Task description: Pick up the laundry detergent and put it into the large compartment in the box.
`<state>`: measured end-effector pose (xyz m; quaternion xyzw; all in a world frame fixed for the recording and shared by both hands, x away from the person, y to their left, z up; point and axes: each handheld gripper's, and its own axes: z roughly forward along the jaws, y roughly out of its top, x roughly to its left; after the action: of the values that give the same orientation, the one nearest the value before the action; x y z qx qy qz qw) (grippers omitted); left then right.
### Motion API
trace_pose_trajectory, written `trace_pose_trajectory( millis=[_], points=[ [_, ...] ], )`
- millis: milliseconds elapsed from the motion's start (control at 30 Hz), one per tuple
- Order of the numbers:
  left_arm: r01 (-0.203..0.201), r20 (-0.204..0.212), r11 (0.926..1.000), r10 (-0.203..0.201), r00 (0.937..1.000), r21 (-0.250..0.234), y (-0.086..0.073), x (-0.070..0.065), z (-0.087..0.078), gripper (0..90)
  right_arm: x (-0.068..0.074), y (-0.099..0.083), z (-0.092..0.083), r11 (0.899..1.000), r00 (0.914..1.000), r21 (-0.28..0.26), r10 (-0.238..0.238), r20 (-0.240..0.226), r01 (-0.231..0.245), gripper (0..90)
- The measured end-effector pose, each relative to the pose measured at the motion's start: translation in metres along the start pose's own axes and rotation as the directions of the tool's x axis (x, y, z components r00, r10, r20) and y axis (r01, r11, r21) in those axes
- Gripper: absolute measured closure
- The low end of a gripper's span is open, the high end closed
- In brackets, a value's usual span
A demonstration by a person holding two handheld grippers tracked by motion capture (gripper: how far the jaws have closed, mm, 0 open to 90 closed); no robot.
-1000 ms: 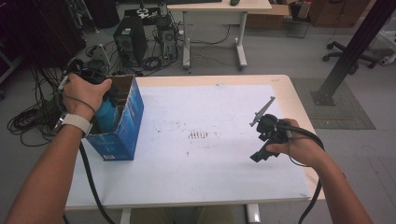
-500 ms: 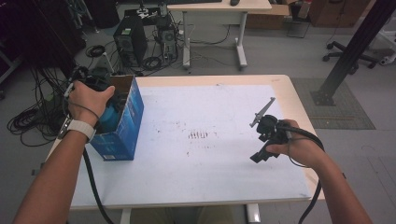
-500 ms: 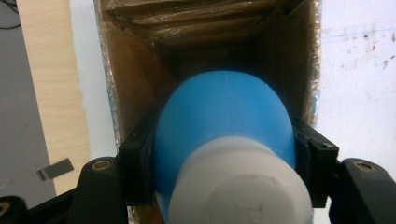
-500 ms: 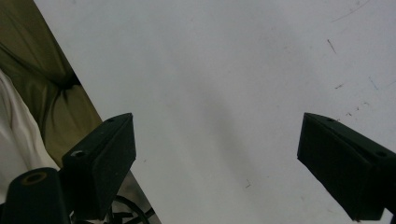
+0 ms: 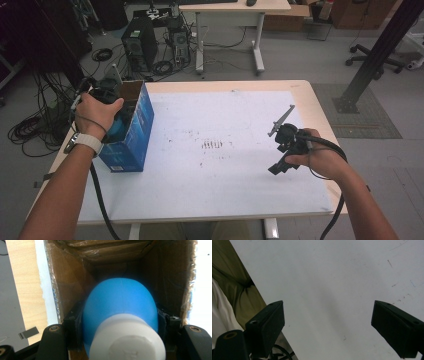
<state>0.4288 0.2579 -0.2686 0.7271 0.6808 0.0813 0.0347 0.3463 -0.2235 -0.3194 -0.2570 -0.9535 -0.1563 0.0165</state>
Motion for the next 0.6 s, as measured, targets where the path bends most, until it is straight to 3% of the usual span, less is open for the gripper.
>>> trace_pose_trajectory(
  millis=[600],
  points=[
    [-0.018,0.008,0.9998,0.017,0.9998,0.003,-0.0007,0.0022,0.0097,37.0,-0.0003,0.0007,0.0014,1.0,1.0,0.003,0.001,-0.002,-0.001,11.7]
  ],
)
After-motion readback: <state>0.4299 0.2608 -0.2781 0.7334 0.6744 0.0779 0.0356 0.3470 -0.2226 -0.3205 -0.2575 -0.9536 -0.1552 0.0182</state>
